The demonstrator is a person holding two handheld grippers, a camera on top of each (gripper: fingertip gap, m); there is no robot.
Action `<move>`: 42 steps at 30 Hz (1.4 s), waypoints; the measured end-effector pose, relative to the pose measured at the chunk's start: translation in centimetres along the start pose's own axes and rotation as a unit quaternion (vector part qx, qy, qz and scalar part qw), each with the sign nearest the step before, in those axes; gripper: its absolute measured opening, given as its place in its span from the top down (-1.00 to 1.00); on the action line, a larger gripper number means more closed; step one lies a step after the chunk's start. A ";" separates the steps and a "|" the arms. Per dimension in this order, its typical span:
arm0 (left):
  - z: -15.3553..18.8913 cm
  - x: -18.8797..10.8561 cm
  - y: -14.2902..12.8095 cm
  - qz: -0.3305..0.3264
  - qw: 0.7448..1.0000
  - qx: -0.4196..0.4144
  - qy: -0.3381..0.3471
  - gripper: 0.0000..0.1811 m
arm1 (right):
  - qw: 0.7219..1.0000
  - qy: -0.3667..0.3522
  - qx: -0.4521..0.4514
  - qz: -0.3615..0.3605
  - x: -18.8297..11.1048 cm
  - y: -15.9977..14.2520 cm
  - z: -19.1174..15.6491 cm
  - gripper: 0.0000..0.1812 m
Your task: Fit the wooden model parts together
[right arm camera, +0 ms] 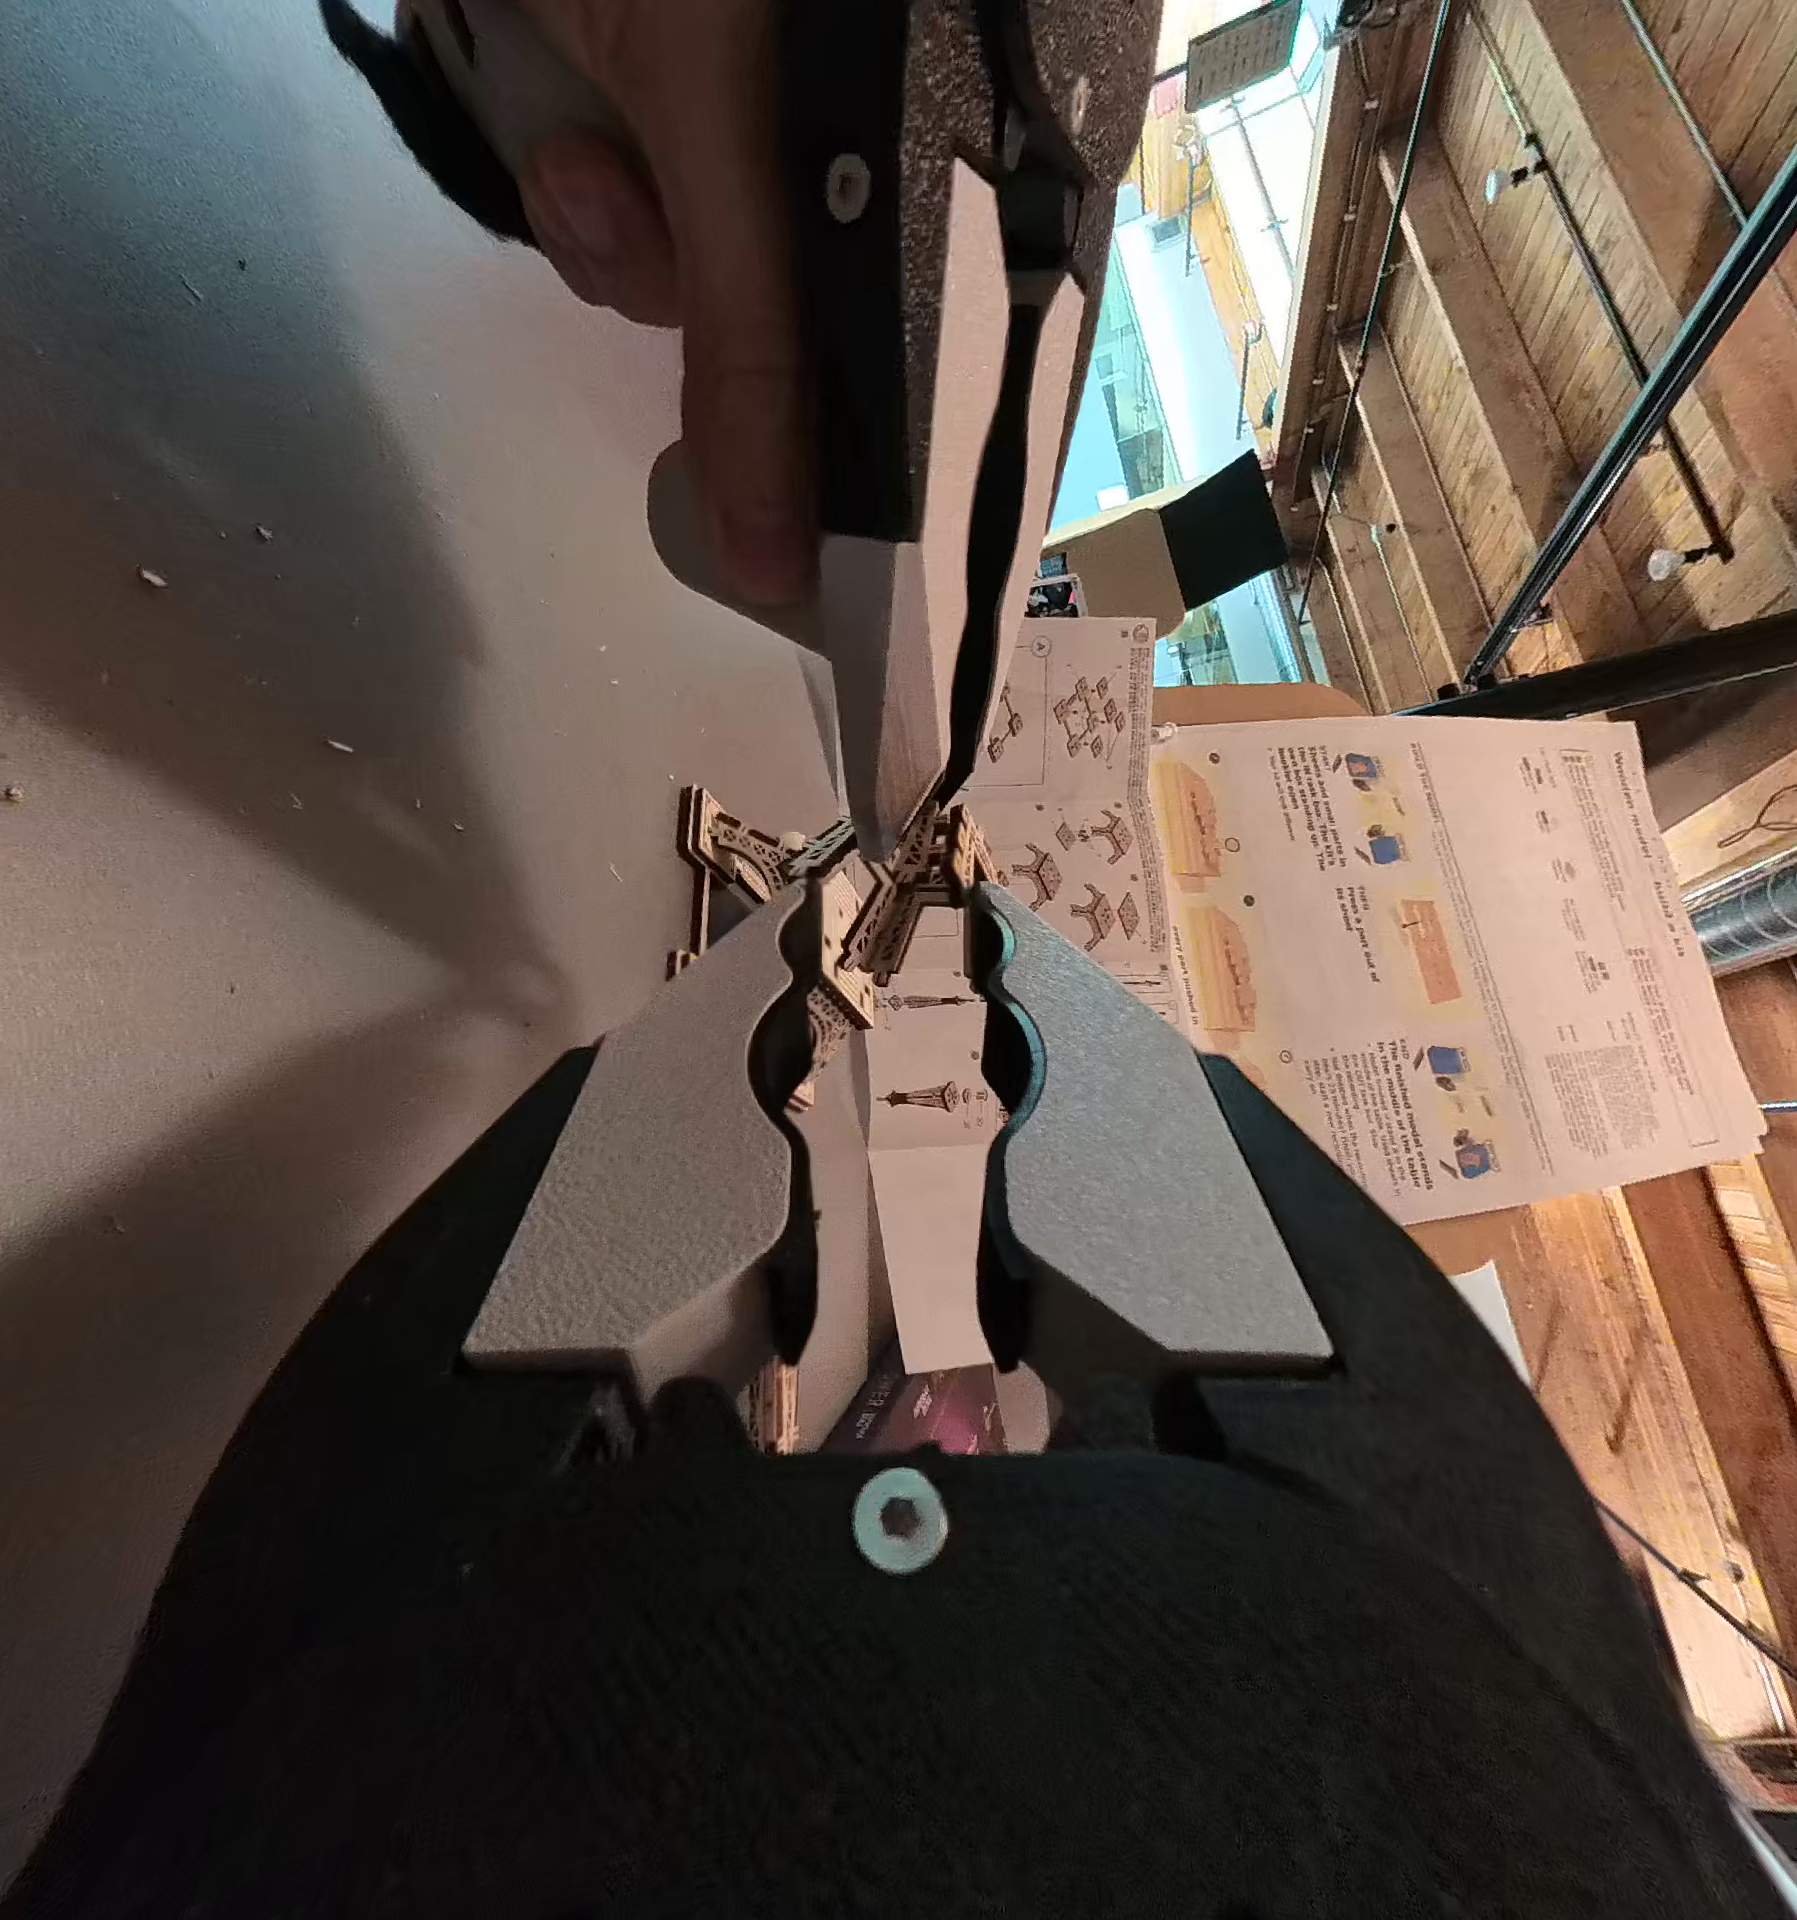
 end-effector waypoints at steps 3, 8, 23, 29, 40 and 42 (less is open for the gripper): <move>-0.2 -0.1 -0.1 -0.004 1.000 -0.023 -0.006 0.90 | 1.000 -0.006 0.013 -0.004 0.2 0.1 0.0 0.73; -0.1 0.1 -0.5 -0.018 0.998 -0.050 -0.018 0.90 | 1.000 -0.011 0.021 -0.014 0.4 0.1 0.0 0.83; 0.0 0.4 -0.8 -0.013 0.994 -0.095 -0.053 0.90 | 1.000 -0.005 0.014 -0.005 0.5 0.3 -0.2 0.71; -0.1 0.4 -0.9 -0.013 0.993 -0.104 -0.054 0.89 | 1.000 -0.010 0.002 -0.011 0.7 0.3 -0.2 0.84; 0.0 0.5 -0.8 -0.012 0.993 -0.103 -0.053 0.90 | 0.999 -0.004 0.036 -0.006 0.5 0.1 0.0 0.88; -0.1 0.5 -0.8 -0.011 0.993 -0.103 -0.052 0.90 | 0.999 -0.005 0.039 -0.008 0.6 0.1 0.0 0.88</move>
Point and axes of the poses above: each gripper's, where its closed fingertips meet, x out along the fingers, y out of its top, z = x × y across the jaws, the point moved 6 cm from there along -x, back along the fingers, and after that the axes turned 5 degrees about -y, right-handed, at the moved point
